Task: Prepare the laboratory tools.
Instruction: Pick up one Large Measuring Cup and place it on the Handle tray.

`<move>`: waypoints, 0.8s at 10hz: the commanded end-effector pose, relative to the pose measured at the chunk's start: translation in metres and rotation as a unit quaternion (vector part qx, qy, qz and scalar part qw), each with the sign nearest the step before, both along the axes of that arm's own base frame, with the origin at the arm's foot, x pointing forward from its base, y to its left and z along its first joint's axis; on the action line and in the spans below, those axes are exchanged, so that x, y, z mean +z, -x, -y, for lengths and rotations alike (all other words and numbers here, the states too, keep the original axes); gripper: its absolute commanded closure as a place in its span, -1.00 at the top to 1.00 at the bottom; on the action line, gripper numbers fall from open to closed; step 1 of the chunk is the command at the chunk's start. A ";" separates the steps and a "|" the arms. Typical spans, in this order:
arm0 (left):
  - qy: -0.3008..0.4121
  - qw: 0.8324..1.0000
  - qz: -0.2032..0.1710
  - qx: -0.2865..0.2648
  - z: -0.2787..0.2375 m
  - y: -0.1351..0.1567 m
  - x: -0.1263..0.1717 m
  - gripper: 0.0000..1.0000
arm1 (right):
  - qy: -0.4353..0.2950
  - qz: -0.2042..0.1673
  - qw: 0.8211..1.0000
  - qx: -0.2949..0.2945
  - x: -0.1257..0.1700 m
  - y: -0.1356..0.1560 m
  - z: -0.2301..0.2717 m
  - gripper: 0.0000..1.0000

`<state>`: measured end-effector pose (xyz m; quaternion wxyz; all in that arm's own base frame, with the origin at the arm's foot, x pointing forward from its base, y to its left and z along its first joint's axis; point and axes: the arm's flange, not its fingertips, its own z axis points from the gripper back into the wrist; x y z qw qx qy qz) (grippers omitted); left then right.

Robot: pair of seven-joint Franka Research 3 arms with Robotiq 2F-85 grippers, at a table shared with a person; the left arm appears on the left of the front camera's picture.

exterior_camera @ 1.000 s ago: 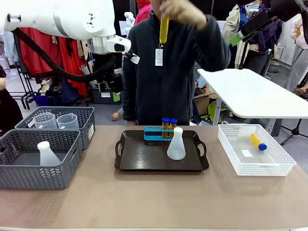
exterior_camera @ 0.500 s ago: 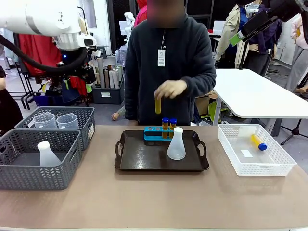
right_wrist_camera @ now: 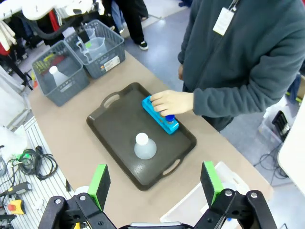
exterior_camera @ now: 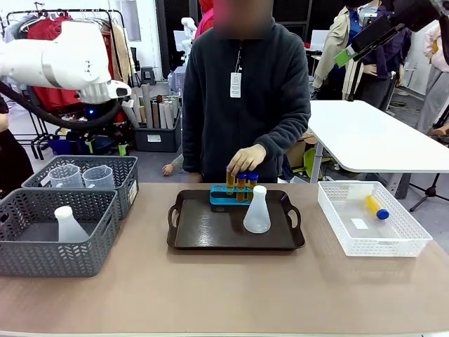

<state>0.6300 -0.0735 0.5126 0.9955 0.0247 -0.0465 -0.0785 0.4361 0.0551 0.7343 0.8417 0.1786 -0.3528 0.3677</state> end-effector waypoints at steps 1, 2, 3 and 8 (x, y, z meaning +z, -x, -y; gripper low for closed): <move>0.006 0.999 -0.003 0.047 -0.019 0.027 -0.019 1.00 | 0.000 0.002 1.000 0.002 0.001 0.001 0.000 1.00; 0.009 0.998 -0.015 0.068 -0.029 0.032 -0.030 1.00 | 0.000 0.002 1.000 0.002 0.001 0.001 0.000 1.00; -0.001 0.997 -0.012 0.080 -0.039 0.037 -0.041 1.00 | 0.000 0.002 1.000 0.002 0.001 0.001 0.000 1.00; 0.000 0.996 -0.017 0.082 -0.048 0.032 -0.054 1.00 | 0.000 0.002 1.000 0.002 0.001 0.001 0.000 1.00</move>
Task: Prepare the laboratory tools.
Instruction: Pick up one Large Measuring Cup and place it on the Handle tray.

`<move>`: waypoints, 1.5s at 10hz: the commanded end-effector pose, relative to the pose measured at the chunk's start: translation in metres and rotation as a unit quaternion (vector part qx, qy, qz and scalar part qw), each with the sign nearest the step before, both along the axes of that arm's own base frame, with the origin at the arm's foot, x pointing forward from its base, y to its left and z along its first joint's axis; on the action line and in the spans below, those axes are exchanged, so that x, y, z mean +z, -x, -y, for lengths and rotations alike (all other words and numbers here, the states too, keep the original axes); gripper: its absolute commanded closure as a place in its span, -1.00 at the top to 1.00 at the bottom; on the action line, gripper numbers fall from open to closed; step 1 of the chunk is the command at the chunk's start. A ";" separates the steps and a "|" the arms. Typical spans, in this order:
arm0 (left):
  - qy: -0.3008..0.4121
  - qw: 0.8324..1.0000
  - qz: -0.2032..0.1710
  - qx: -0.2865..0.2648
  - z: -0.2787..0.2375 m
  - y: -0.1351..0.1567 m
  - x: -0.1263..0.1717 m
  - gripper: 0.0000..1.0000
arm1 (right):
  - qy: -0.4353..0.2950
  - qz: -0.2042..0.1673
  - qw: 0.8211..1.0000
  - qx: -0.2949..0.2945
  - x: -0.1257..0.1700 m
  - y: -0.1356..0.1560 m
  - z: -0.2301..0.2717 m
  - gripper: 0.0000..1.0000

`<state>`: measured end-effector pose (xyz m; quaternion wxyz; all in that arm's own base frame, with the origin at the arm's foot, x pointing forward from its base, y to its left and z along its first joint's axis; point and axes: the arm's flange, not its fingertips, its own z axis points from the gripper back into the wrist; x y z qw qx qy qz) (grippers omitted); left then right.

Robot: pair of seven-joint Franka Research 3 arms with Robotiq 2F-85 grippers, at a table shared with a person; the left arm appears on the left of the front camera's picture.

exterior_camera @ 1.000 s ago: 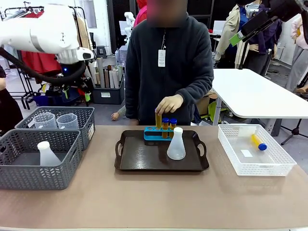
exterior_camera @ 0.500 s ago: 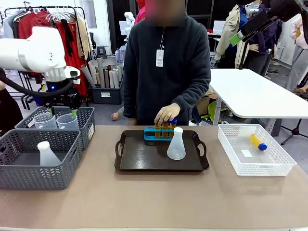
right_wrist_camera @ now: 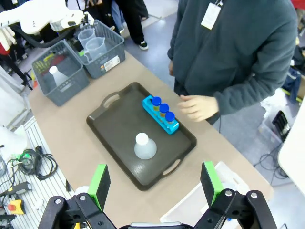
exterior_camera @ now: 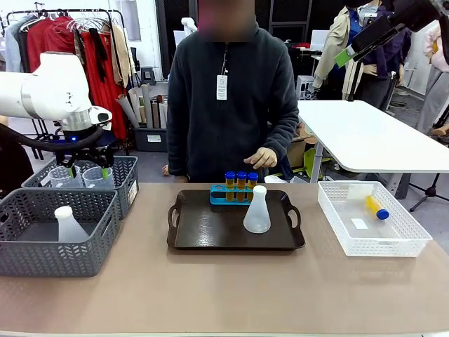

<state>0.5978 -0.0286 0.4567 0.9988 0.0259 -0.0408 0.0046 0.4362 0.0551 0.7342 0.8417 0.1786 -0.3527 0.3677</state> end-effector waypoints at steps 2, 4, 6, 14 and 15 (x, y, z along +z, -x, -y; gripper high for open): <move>0.000 1.000 0.000 0.000 0.000 0.000 0.000 1.00 | 0.000 0.002 1.000 0.002 0.001 0.001 0.000 1.00; 0.003 1.000 0.008 -0.013 -0.005 -0.015 -0.016 1.00 | 0.000 0.002 1.000 0.002 0.001 0.001 0.000 1.00; -0.001 1.000 0.025 -0.011 -0.010 -0.022 -0.027 1.00 | 0.000 0.002 1.000 0.002 0.001 0.001 0.000 1.00; 0.004 0.999 0.035 -0.018 -0.032 -0.044 -0.064 1.00 | 0.000 0.002 1.000 0.002 0.001 0.001 0.000 1.00; 0.002 0.999 0.044 -0.032 -0.032 -0.046 -0.066 1.00 | 0.000 0.002 1.000 0.002 0.001 0.001 0.000 1.00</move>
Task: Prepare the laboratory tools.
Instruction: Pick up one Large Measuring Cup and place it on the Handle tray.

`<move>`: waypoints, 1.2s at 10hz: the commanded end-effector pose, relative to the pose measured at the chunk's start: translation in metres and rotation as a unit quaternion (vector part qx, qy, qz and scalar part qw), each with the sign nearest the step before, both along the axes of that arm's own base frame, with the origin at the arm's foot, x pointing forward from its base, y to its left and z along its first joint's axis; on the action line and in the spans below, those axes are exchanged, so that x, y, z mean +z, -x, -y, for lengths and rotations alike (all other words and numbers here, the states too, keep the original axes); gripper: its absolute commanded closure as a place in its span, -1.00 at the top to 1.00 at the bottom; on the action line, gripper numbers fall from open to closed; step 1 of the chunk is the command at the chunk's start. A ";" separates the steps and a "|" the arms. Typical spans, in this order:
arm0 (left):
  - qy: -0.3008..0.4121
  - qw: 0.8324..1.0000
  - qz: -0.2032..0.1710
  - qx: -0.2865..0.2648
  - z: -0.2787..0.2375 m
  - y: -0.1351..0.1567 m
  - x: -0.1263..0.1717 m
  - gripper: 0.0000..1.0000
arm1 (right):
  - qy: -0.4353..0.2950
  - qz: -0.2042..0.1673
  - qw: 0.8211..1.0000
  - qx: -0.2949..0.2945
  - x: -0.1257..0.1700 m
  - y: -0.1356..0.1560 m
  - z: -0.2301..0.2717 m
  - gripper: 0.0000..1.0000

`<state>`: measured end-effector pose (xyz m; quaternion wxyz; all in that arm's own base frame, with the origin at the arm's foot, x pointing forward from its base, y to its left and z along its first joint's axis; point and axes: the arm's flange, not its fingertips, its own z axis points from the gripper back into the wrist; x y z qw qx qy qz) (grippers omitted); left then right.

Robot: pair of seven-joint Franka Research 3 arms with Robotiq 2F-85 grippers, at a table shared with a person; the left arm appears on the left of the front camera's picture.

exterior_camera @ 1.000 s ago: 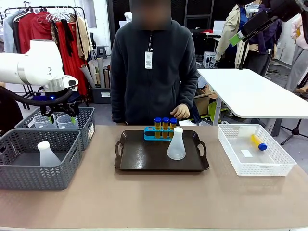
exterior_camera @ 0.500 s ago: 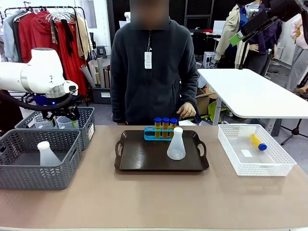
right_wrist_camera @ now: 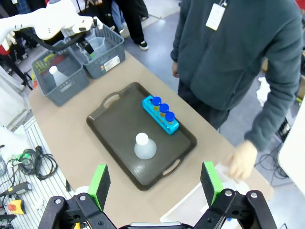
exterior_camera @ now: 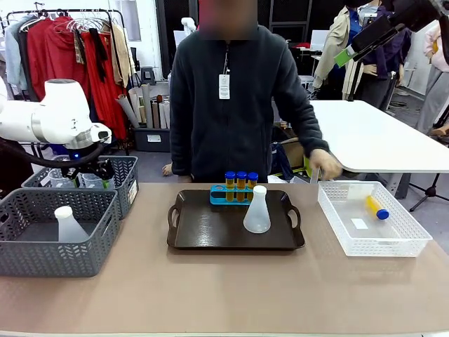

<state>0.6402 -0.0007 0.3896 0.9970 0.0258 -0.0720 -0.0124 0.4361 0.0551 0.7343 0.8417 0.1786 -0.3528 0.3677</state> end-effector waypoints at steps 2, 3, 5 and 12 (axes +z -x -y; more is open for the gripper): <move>-0.006 0.999 0.026 -0.028 -0.003 -0.008 0.000 0.91 | 0.000 0.002 1.000 0.002 0.001 0.001 0.000 1.00; -0.008 0.999 0.025 -0.028 -0.003 -0.008 0.001 0.53 | 0.000 0.002 1.000 0.002 0.001 0.001 0.000 1.00; -0.006 0.999 0.026 -0.028 -0.001 -0.006 0.002 -0.24 | 0.000 0.002 1.000 0.002 0.001 0.001 0.000 1.00; 0.003 1.000 0.015 -0.023 0.002 0.004 0.023 -1.00 | 0.000 0.002 1.000 0.002 0.001 0.001 0.000 1.00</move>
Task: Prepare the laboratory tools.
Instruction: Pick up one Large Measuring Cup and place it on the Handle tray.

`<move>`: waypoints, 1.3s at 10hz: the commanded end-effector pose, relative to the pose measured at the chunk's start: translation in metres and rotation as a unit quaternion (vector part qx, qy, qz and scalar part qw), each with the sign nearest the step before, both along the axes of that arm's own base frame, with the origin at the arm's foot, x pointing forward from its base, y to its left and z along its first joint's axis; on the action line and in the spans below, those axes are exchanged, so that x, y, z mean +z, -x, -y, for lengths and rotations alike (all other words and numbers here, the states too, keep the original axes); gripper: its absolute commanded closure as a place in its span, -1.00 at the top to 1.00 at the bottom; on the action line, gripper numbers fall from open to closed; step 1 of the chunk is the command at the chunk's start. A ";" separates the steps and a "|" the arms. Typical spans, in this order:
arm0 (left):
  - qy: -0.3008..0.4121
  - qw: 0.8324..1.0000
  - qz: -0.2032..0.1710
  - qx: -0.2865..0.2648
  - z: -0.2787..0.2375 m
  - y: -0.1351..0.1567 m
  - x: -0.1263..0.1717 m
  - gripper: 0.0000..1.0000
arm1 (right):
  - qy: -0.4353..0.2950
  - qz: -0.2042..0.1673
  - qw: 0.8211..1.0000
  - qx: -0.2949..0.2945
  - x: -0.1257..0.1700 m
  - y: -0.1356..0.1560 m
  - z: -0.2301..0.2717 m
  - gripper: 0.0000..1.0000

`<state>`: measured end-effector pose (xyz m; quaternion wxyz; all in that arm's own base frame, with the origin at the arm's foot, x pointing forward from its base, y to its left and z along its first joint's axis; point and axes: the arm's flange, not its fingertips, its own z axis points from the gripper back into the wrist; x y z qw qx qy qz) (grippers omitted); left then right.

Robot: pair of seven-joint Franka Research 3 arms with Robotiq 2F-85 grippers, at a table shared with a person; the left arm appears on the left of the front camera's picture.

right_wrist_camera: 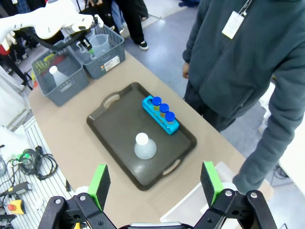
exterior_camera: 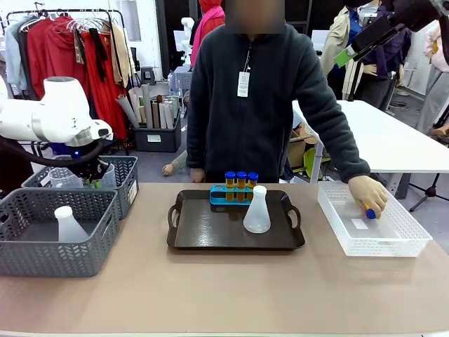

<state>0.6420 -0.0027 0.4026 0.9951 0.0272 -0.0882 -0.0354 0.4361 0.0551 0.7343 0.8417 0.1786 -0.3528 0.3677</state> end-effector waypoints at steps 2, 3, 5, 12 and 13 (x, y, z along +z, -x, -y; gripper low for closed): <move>0.009 1.000 0.007 -0.006 0.003 0.010 0.024 -1.00 | 0.000 0.002 1.000 0.002 0.001 0.001 0.000 1.00; 0.014 1.000 0.005 -0.006 0.004 0.012 0.031 -1.00 | 0.000 0.002 1.000 0.002 0.001 0.001 0.000 1.00; 0.030 0.999 0.003 -0.016 0.008 0.017 0.058 -1.00 | 0.000 0.002 1.000 0.002 0.001 0.001 0.000 1.00; 0.041 0.989 0.006 -0.145 0.042 0.059 0.243 -1.00 | 0.000 0.002 1.000 0.002 0.001 0.001 0.000 1.00; 0.036 0.987 0.012 -0.156 0.046 0.062 0.259 -1.00 | 0.000 0.002 1.000 0.002 0.001 0.001 0.000 1.00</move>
